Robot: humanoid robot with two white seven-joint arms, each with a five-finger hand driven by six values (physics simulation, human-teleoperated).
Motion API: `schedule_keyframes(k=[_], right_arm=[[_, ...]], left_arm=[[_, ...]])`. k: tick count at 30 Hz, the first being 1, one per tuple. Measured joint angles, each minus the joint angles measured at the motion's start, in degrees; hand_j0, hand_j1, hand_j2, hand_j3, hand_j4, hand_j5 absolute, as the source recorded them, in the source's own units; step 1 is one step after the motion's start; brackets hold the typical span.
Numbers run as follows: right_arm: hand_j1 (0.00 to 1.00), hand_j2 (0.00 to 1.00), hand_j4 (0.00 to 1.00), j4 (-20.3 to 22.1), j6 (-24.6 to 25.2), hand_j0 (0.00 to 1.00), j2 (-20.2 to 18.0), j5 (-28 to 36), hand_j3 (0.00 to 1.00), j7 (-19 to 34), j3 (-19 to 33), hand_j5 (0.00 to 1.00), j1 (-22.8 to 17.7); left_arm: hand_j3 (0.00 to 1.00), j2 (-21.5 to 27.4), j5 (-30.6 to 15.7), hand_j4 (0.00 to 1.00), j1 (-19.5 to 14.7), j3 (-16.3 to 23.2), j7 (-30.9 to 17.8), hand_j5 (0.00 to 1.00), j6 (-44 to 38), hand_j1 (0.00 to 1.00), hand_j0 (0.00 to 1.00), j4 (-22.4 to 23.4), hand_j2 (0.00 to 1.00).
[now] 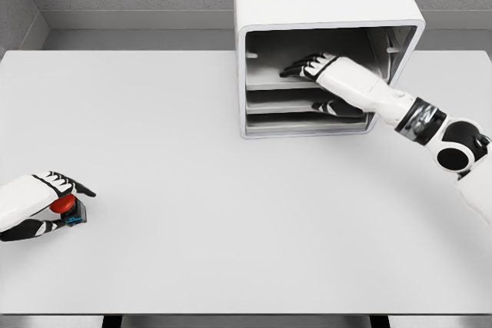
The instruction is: Slide open multi-storey tabletop storage cabinets and put open load switch and slide close multi-storey tabletop storage cabinets
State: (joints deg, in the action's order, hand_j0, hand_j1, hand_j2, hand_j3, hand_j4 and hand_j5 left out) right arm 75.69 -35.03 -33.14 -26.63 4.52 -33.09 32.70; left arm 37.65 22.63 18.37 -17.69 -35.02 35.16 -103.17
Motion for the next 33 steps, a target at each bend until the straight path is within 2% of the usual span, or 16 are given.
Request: schedule_keyframes(k=[5, 12, 16, 33], right_arm=[[0.85, 0.85, 0.85, 0.2, 0.0, 0.85, -1.3, 0.0, 0.85, 0.0, -1.1, 0.85, -0.2], [0.85, 0.85, 0.85, 0.8, 0.0, 0.85, -2.9, 0.1, 0.85, 0.0, -1.4, 0.85, -0.9], [0.85, 0.85, 0.85, 2.7, 0.1, 0.85, -3.7, 0.4, 0.85, -0.1, -1.2, 0.85, -1.5], [0.85, 0.85, 0.85, 9.5, 0.0, 0.85, -9.0, 0.4, 0.85, -0.2, -0.6, 0.85, -5.6]], left_arm=[[0.69, 0.0, 0.1, 0.69, -0.1, 0.0, 0.0, 0.69, 0.0, 0.69, 0.69, 0.0, 0.69], [0.46, 0.1, 0.2, 0.46, -0.1, -0.3, 0.0, 0.46, 0.0, 0.46, 0.46, 0.0, 0.46], [0.39, 0.1, 0.0, 0.39, -0.1, -0.5, 0.0, 0.39, -0.1, 0.39, 0.39, 0.0, 0.39], [0.38, 0.0, 0.0, 0.38, -1.6, -1.2, 0.0, 0.38, 0.0, 0.38, 0.38, 0.0, 0.38]])
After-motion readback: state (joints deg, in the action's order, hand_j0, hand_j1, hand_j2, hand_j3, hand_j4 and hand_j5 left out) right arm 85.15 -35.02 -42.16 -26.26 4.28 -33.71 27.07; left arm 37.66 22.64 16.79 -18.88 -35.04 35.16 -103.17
